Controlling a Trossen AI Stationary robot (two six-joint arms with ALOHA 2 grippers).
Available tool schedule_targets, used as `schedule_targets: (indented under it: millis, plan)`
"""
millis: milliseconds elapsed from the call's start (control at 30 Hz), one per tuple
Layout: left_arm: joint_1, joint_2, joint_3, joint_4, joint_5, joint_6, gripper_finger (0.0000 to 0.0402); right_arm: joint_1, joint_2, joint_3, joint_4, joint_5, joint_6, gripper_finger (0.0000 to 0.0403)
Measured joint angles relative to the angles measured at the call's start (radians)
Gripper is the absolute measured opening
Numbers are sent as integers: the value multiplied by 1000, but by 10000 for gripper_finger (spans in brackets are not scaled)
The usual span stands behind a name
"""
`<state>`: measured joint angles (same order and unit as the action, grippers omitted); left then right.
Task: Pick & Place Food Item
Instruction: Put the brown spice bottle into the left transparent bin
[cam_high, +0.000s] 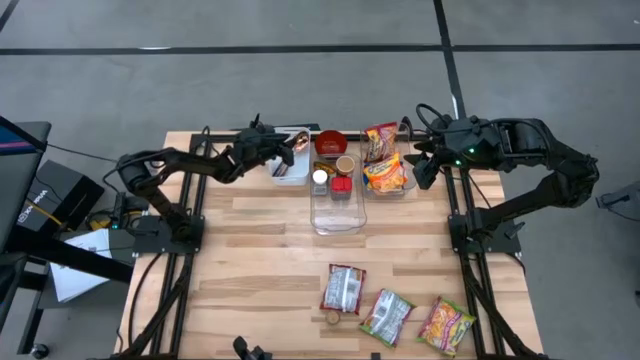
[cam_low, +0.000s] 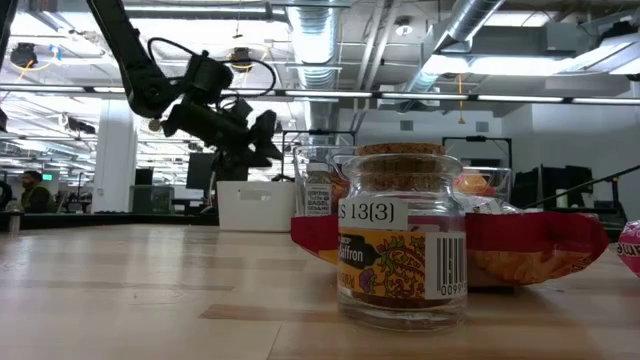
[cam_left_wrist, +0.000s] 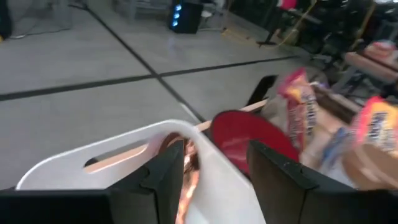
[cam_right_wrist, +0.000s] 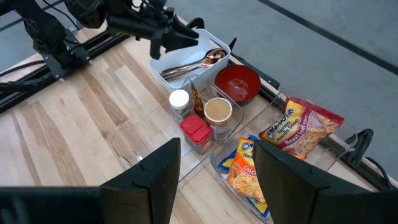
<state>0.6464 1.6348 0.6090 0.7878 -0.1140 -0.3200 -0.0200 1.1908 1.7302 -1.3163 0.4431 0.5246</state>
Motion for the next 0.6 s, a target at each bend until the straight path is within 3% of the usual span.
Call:
schedule_targets:
  millis: [333, 600]
  plan:
    - [-9, -131, 0, -3, 292, 1, 151, 0, 0, 0, -51, 1, -9, 195]
    - [-78, -297, 0, -34, 385, -6, 143, -11, 0, 0, -78, 1, -27, 195]
